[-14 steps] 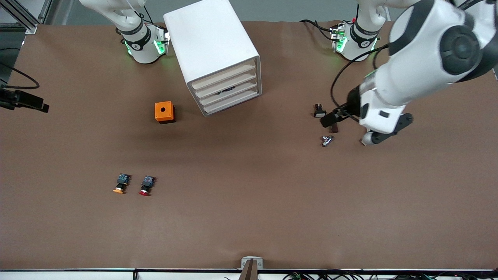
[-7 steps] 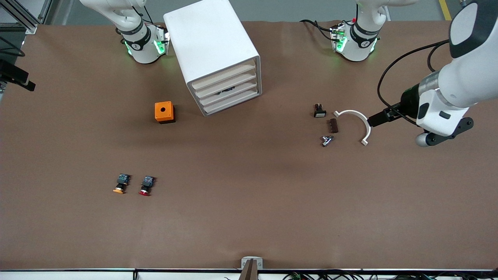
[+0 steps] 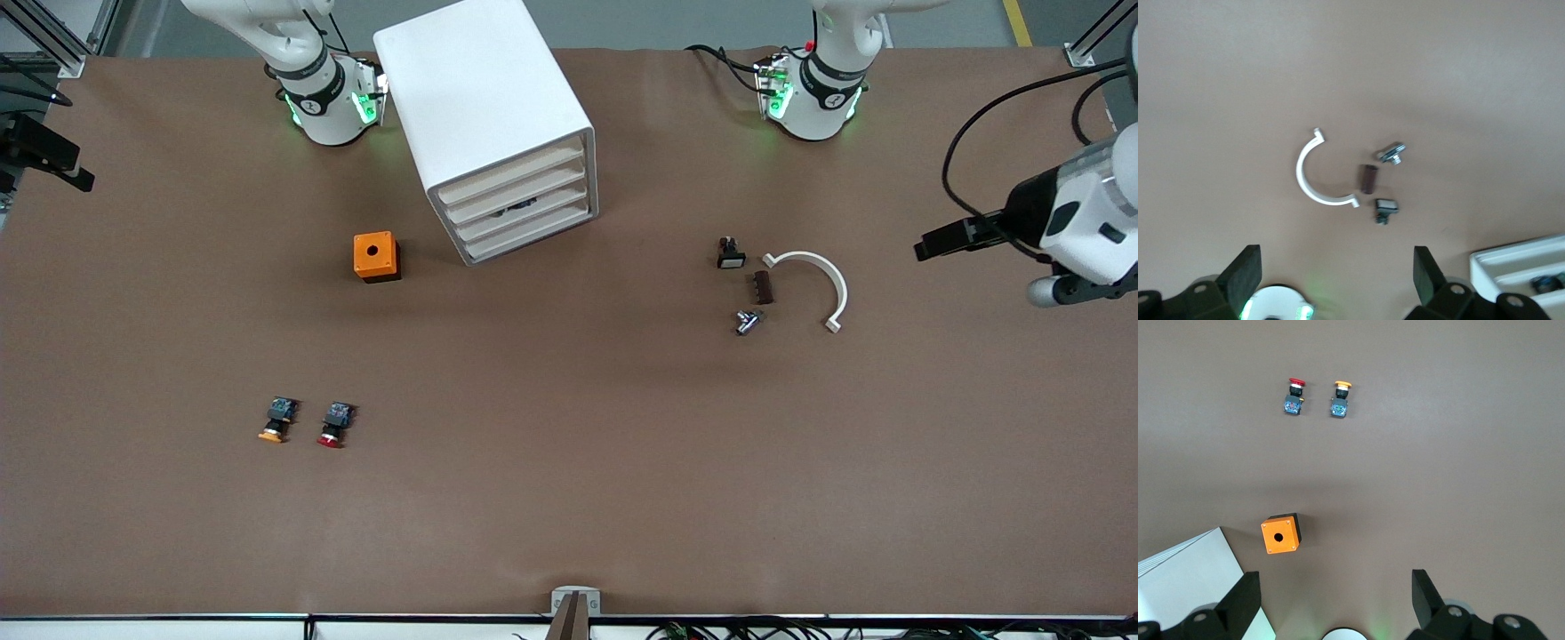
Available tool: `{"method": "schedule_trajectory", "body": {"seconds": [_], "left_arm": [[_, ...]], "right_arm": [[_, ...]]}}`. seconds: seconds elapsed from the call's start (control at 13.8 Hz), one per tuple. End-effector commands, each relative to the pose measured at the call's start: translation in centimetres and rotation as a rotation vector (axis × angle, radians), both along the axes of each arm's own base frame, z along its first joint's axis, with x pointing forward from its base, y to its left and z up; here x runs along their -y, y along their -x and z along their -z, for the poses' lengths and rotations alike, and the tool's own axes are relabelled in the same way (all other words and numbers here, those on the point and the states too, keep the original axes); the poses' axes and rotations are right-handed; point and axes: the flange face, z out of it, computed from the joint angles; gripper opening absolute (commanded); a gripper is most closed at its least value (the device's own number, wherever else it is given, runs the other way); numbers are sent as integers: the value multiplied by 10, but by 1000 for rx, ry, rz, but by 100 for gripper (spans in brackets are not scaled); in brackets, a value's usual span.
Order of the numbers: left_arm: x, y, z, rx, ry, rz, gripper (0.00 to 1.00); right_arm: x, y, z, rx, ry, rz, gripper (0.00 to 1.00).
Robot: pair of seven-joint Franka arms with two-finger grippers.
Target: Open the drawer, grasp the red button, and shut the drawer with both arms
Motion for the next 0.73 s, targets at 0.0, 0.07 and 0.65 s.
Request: {"method": "schedule_trajectory", "body": {"seconds": [0.0,0.07,0.65], "left_arm": [[-25,31,8,28,-8,60,100],[-27,36,15,45,-15,59,100],[-16,43,-25,236,-102,95,100]], "right_arm": [[-1,8,0,-14,25,-11,100],[0,10,-1,-17,30,-10,100],[3,12,-2,-16,31,-4,100]]}}
